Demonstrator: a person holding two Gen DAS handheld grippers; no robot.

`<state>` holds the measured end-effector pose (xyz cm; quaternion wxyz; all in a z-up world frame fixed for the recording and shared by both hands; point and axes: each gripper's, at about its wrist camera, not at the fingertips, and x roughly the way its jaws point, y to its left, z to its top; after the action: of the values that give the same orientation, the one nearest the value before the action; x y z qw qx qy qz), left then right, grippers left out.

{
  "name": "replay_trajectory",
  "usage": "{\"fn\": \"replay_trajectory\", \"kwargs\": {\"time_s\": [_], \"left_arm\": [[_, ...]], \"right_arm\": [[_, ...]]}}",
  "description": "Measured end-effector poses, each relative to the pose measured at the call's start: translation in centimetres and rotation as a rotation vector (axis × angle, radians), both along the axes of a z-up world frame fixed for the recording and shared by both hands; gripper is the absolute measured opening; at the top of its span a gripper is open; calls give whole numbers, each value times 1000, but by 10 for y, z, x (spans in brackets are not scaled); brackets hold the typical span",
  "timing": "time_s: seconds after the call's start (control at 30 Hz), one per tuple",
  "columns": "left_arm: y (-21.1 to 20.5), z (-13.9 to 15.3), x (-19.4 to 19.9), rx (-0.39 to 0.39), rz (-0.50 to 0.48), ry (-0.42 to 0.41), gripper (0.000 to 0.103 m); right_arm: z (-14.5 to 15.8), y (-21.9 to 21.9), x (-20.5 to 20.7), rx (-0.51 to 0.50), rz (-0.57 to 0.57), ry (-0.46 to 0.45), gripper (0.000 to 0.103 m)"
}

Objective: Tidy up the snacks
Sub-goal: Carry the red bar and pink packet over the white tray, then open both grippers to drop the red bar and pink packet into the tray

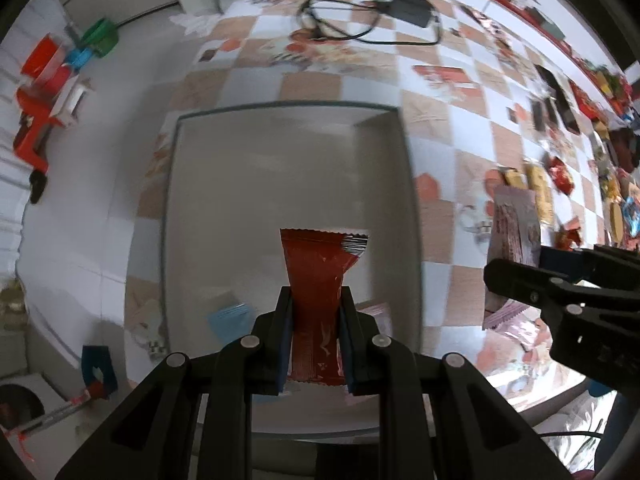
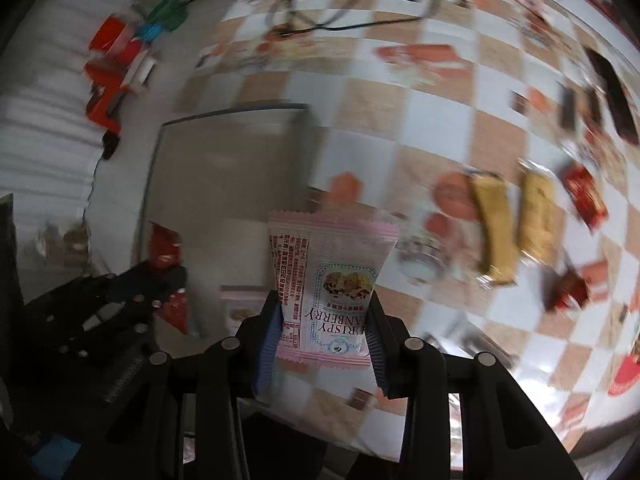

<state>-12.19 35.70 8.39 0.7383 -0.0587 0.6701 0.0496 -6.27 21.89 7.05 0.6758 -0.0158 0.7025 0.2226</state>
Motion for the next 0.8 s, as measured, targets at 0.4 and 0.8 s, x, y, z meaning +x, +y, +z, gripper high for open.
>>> {"fn": "replay_trajectory", "kwargs": {"time_s": [0.4, 0.8], "left_arm": [[26, -30, -20, 1, 40, 72, 24], [21, -15, -20, 92, 25, 33, 80]], "right_arm": [[-28, 66, -6, 2, 79, 74, 41], [-37, 79, -8, -19, 102, 92, 71]]}}
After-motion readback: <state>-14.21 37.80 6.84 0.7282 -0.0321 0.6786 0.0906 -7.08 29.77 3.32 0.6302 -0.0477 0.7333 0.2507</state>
